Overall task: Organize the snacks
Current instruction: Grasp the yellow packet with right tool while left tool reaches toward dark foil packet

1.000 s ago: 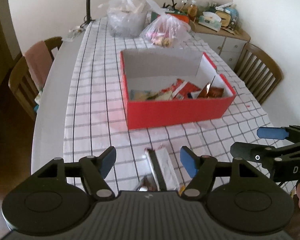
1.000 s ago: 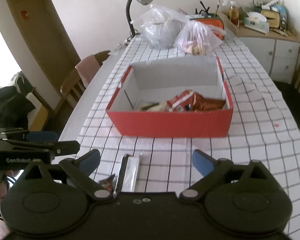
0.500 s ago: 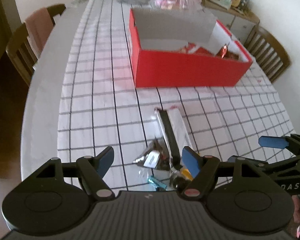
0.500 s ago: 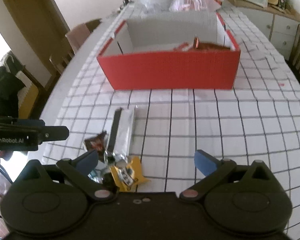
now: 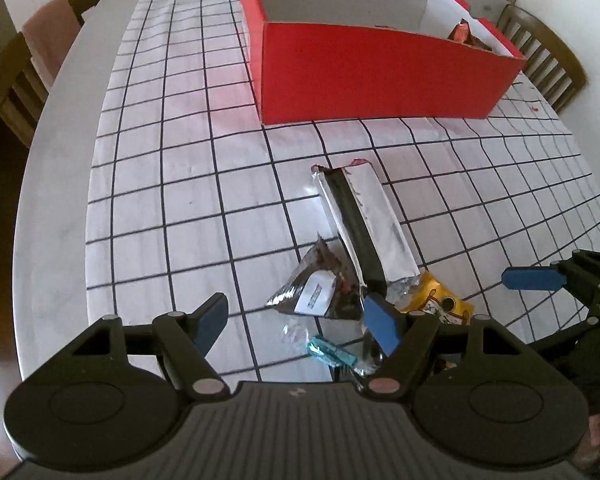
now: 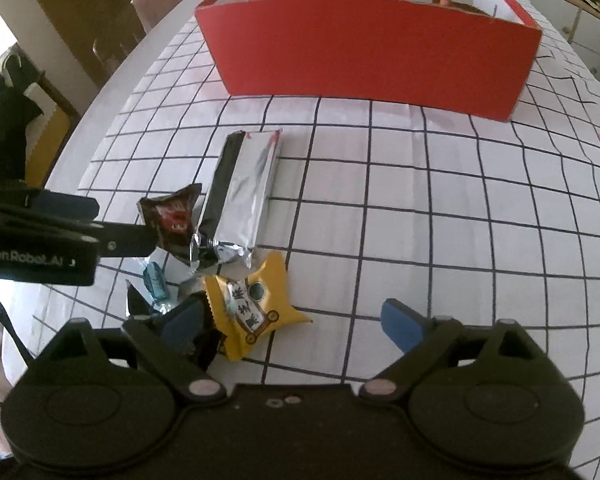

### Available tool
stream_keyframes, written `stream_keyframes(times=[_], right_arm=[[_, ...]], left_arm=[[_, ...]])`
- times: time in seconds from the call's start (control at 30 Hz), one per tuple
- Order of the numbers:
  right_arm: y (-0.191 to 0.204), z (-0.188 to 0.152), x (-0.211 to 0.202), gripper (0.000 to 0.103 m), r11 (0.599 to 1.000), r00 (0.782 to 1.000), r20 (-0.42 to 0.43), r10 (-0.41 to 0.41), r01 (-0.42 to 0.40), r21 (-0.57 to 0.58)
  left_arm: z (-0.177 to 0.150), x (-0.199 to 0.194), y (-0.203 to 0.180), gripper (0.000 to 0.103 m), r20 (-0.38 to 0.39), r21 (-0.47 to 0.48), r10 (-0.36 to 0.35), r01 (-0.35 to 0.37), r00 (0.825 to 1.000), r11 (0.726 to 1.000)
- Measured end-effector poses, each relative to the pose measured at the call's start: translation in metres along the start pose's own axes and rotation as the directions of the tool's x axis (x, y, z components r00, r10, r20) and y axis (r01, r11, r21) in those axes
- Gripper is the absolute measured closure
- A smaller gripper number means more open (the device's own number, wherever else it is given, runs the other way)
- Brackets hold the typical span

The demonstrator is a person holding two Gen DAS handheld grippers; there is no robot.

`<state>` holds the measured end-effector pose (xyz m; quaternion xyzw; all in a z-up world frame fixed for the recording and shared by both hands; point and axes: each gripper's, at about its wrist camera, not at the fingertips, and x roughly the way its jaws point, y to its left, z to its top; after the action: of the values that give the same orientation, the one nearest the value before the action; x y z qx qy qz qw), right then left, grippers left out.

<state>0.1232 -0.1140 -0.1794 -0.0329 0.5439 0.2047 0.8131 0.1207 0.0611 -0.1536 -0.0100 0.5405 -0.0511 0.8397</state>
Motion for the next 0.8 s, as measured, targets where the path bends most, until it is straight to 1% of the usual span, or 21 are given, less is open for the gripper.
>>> stream_keyframes(times=[0.13, 0.23, 0.33, 0.4, 0.47, 0.53, 0.6, 0.67, 0.73, 0.8], right_arm=[[0.004, -0.001, 0.007, 0.017, 0.999, 1.0, -0.01, -0.004, 0.004, -0.033], [0.006, -0.001, 0.009, 0.02, 0.999, 1.0, -0.007, -0.005, 0.005, -0.052], [0.009, 0.0, 0.012, 0.025, 0.997, 1.0, -0.011, -0.009, 0.008, -0.074], [0.012, 0.0, 0.014, 0.026, 0.996, 1.0, -0.007, -0.013, 0.013, -0.093], [0.014, -0.001, 0.013, 0.028, 0.994, 1.0, -0.002, -0.013, 0.013, -0.109], [0.016, -0.001, 0.013, 0.033, 0.992, 1.0, 0.001, -0.01, 0.01, -0.123], [0.018, -0.003, 0.014, 0.036, 0.99, 1.0, 0.006, -0.017, 0.018, -0.14], [0.021, -0.005, 0.013, 0.042, 0.987, 1.0, 0.013, -0.026, 0.027, -0.161], [0.022, -0.006, 0.011, 0.051, 0.985, 1.0, 0.019, -0.019, 0.022, -0.172], [0.023, -0.006, 0.011, 0.057, 0.984, 1.0, 0.025, -0.016, 0.021, -0.177]], left_arm=[[0.002, 0.009, -0.003, 0.028, -0.002, 0.02, 0.006, -0.006, 1.0, 1.0], [0.005, 0.014, -0.001, 0.028, -0.006, 0.004, -0.012, 0.012, 1.0, 1.0], [0.007, 0.022, 0.003, 0.03, -0.028, -0.026, -0.027, 0.026, 0.999, 0.999], [0.008, 0.025, 0.005, 0.037, -0.036, -0.037, -0.024, 0.023, 0.999, 0.999], [0.008, 0.028, 0.007, 0.039, -0.046, -0.052, -0.03, 0.028, 0.998, 0.998], [0.008, 0.028, 0.006, 0.042, -0.044, -0.05, -0.028, 0.026, 0.999, 0.998], [0.008, 0.029, 0.005, 0.049, -0.046, -0.049, -0.027, 0.025, 0.999, 0.998], [0.007, 0.029, 0.005, 0.053, -0.048, -0.049, -0.027, 0.024, 0.998, 0.999], [0.007, 0.029, 0.005, 0.055, -0.044, -0.052, -0.027, 0.024, 0.999, 0.998], [0.007, 0.029, 0.007, 0.063, -0.042, -0.058, -0.034, 0.031, 0.999, 0.998]])
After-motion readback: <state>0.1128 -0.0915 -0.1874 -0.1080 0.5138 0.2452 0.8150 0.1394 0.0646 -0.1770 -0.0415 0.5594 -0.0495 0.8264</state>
